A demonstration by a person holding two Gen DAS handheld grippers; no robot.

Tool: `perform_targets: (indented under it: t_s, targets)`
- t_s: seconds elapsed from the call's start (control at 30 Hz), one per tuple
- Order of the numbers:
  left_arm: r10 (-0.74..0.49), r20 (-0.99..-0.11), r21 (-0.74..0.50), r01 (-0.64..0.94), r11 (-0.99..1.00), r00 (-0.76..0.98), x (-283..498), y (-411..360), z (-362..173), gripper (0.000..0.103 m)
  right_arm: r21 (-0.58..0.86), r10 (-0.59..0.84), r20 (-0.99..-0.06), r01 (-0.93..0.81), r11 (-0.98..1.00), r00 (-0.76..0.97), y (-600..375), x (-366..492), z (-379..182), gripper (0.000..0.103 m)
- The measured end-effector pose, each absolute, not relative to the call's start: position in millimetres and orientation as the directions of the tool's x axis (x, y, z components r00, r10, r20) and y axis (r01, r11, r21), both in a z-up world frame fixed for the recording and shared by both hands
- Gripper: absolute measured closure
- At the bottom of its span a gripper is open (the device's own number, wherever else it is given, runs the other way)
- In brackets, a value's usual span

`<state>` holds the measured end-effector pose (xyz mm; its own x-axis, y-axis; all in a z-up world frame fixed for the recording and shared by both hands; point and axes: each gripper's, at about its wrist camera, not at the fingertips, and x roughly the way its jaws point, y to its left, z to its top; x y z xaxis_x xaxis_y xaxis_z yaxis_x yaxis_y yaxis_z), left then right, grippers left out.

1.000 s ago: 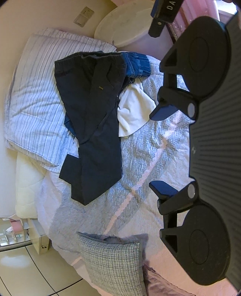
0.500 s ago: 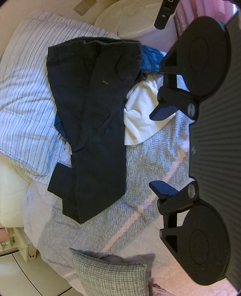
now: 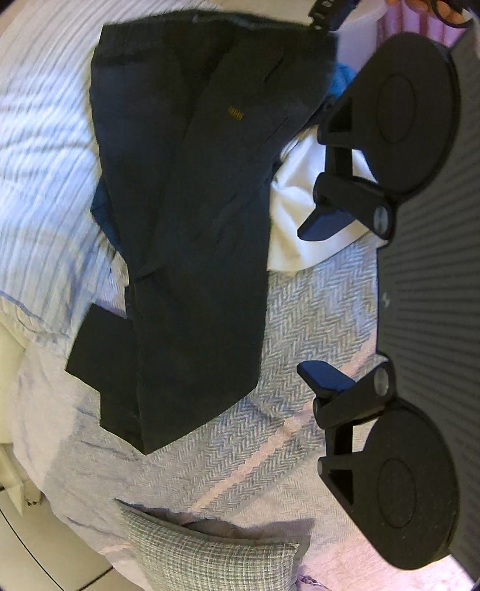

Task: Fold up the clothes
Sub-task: 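Grasp the black trousers waistband with the right gripper while the left gripper grasps a leg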

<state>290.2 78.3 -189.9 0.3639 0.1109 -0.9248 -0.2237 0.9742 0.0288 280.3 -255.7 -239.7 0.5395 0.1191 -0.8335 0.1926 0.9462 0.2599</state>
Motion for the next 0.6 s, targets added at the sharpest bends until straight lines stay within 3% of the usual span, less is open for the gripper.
perform_targets:
  t_s: [0.1,0.13,0.17,0.2,0.43,0.6]
  targets:
    - [0.127,-0.931,0.038,-0.254,0.967,0.343,312.0,89.1,-202.3,0.035,0.277,0.139,-0.844,0.201,0.940,0.518,-254.8,292.4,-256.9,0.043]
    - [0.130,-0.932,0.039,-0.264,0.964,0.338,319.4,93.1,-206.1,0.035,0.290,0.155,-0.847,0.196,0.937,0.509,-254.7,296.1,-261.9,0.052]
    - [0.131,-0.933,0.037,-0.273,0.961,0.335,326.3,97.7,-209.0,0.035,0.303,0.174,-0.849,0.191,0.934,0.499,-255.0,300.0,-266.7,0.075]
    - [0.133,-0.933,0.036,-0.280,0.959,0.335,333.0,102.1,-212.0,0.035,0.300,0.173,-0.856,0.195,0.934,0.487,-255.0,304.2,-270.2,0.079]
    - [0.206,-0.907,0.084,-0.322,0.943,0.367,386.7,145.5,-233.3,0.035,0.385,0.225,-0.837,0.244,0.890,0.499,-272.1,325.1,-247.9,0.087]
    - [0.228,-0.849,0.185,-0.137,0.973,0.477,422.9,177.2,-250.1,0.035,0.455,0.275,-0.795,0.233,0.859,0.540,-281.4,353.0,-227.0,0.087]
